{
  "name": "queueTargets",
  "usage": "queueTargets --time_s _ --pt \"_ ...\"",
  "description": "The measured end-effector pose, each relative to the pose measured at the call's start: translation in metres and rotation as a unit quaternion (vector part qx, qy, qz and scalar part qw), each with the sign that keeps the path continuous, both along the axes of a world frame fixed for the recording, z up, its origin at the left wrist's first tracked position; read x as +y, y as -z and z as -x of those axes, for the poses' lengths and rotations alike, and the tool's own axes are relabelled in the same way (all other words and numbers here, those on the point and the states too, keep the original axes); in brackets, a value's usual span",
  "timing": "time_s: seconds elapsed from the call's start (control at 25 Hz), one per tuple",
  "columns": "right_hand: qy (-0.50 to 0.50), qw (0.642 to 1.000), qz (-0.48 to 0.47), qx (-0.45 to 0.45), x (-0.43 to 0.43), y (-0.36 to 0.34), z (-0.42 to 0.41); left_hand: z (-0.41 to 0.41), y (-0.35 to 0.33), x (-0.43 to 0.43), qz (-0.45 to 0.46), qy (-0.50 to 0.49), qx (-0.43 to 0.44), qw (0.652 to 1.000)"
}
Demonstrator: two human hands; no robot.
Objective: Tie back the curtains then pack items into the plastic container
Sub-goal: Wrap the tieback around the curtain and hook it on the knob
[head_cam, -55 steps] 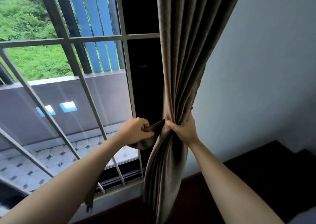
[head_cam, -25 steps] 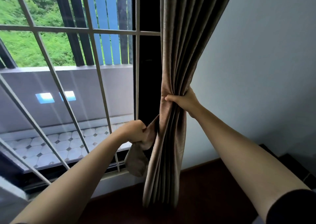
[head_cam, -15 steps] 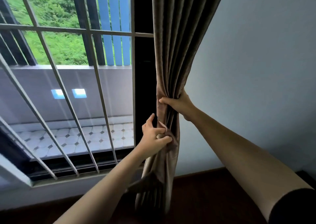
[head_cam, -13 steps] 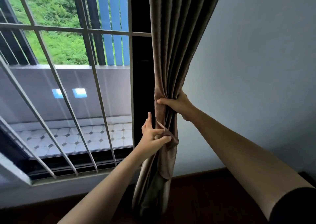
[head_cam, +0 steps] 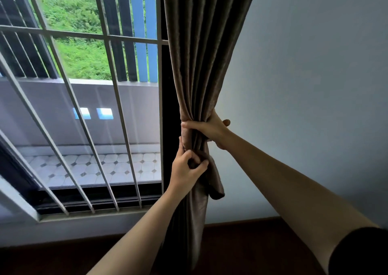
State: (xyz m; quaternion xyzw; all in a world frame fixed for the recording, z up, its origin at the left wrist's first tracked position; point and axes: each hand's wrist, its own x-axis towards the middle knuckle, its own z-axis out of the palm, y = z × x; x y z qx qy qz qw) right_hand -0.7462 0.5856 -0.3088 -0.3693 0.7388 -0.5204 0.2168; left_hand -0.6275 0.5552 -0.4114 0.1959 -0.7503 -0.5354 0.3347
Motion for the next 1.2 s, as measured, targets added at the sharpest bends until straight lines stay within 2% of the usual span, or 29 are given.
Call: queueTargets --time_s 0.08,0.2,0.36,0.44,0.52,0.64,0.76,0.84,0.96,1.04,1.2 --pt "0.006 1.000 0.009 -0.003 -0.002 0.001 0.001 0.007 -0.005 0.004 -0.081 -0.048 0.001 0.996" --pt "-0.003 1.000 0.008 0.014 -0.004 0.003 0.004 0.019 -0.010 0.002 -0.156 -0.095 -0.016 0.983" --pt "0.007 1.000 -0.012 0.011 -0.006 0.008 0.012 0.021 -0.009 0.009 -0.319 0.015 0.056 0.946" --pt "0.002 1.000 -0.016 0.002 -0.007 0.009 0.014 0.016 -0.008 0.010 -0.345 0.040 0.088 0.934" --pt "-0.004 1.000 -0.018 -0.005 -0.007 0.008 0.015 0.015 -0.003 0.003 -0.309 0.041 0.059 0.948" --pt "-0.015 1.000 -0.017 0.005 -0.007 0.007 0.015 0.020 0.002 -0.021 -0.182 0.027 -0.026 0.983" --pt "-0.034 0.999 -0.012 0.013 -0.007 0.011 0.012 0.031 0.001 -0.036 -0.073 0.038 -0.066 0.994" --pt "-0.031 0.999 -0.017 0.004 -0.007 0.013 0.011 0.037 -0.001 -0.036 -0.095 0.033 -0.073 0.992" --pt "-0.041 0.999 -0.024 0.002 -0.007 0.012 0.009 0.045 0.004 -0.028 -0.139 0.010 -0.026 0.990" --pt "-0.060 0.998 -0.019 -0.008 -0.005 0.007 0.007 0.048 0.005 -0.022 -0.159 -0.030 -0.008 0.987" --pt "-0.131 0.991 -0.021 -0.024 0.003 -0.001 0.014 0.049 0.000 -0.019 -0.149 -0.142 -0.038 0.978"
